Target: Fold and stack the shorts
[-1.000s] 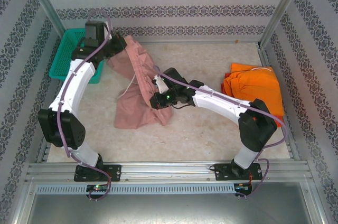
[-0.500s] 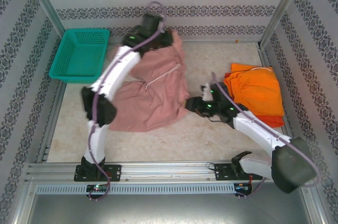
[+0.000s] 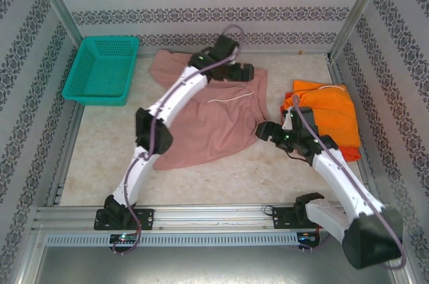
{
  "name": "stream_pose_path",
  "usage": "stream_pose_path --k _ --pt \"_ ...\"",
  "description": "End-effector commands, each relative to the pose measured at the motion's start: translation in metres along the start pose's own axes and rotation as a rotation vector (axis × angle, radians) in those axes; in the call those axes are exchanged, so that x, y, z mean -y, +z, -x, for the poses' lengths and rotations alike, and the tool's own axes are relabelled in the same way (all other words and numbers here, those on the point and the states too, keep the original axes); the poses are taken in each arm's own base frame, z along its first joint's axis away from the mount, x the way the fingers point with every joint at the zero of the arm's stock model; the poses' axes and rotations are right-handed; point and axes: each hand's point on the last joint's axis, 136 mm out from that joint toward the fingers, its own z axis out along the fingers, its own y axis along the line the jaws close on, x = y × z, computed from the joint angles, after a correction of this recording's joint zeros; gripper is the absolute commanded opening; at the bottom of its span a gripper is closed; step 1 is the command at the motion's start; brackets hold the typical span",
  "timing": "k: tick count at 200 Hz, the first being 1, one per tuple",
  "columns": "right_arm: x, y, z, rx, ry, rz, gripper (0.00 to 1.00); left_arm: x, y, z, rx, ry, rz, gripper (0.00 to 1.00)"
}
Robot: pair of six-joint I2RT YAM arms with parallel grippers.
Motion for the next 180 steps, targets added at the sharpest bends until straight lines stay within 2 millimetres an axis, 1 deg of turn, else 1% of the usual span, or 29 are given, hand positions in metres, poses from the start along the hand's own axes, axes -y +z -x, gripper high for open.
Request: stream_pose_path --k 1,12,14,16,18,20,22,29,34,48,55,71,82,103,114,128,145,180 --pt "0.006 0.013 0.022 0.003 -0.085 -0.105 0.84 -0.005 -0.091 0.021 0.103 0.066 0.039 0.95" --pt "0.006 0.021 0.034 -0.009 -0.098 -0.123 0.85 -0.009 -0.107 0.006 0.116 0.062 0.025 0.95" --pt "0.006 0.024 0.035 -0.014 -0.100 -0.128 0.85 -0.012 -0.106 0.001 0.115 0.058 0.027 0.95" --pt "0.006 0.025 0.038 -0.014 -0.102 -0.131 0.85 -0.013 -0.111 -0.001 0.125 0.053 0.023 0.95" --pt "0.007 0.027 0.041 -0.014 -0.100 -0.136 0.84 -0.016 -0.111 -0.006 0.125 0.045 0.024 0.95" --pt "0.007 0.029 0.043 -0.016 -0.102 -0.142 0.84 -0.017 -0.116 -0.008 0.134 0.039 0.021 0.95" --pt "0.008 0.031 0.044 -0.018 -0.101 -0.147 0.84 -0.021 -0.115 -0.013 0.134 0.027 0.023 0.96" --pt "0.010 0.037 0.051 -0.023 -0.102 -0.159 0.83 -0.028 -0.126 -0.024 0.160 -0.011 0.009 0.97" --pt "0.010 0.041 0.055 -0.024 -0.103 -0.162 0.81 -0.037 -0.128 -0.038 0.162 -0.043 0.007 0.98" --pt "0.015 0.057 0.063 -0.049 -0.099 -0.176 0.77 -0.057 -0.140 -0.070 0.181 -0.120 0.000 0.98" --pt "0.017 0.064 0.067 -0.057 -0.104 -0.184 0.75 -0.070 -0.141 -0.090 0.169 -0.150 0.019 0.98" --pt "0.028 0.079 0.071 -0.097 -0.118 -0.228 0.72 -0.096 -0.147 -0.135 0.121 -0.211 0.075 0.98" --pt "0.035 0.089 0.073 -0.123 -0.121 -0.251 0.71 -0.109 -0.150 -0.163 0.092 -0.239 0.093 0.98" --pt "0.044 0.101 0.076 -0.144 -0.118 -0.270 0.67 -0.136 -0.163 -0.208 0.055 -0.306 0.164 0.98" --pt "0.045 0.106 0.077 -0.151 -0.115 -0.266 0.65 -0.149 -0.170 -0.231 0.043 -0.354 0.203 0.97" --pt "0.044 0.113 0.077 -0.162 -0.109 -0.250 0.59 -0.161 -0.179 -0.255 0.036 -0.423 0.228 0.94" --pt "0.043 0.119 0.076 -0.173 -0.104 -0.235 0.52 -0.173 -0.186 -0.285 0.014 -0.502 0.251 0.91" --pt "0.040 0.128 0.077 -0.191 -0.108 -0.222 0.45 -0.188 -0.190 -0.331 -0.041 -0.619 0.280 0.88"
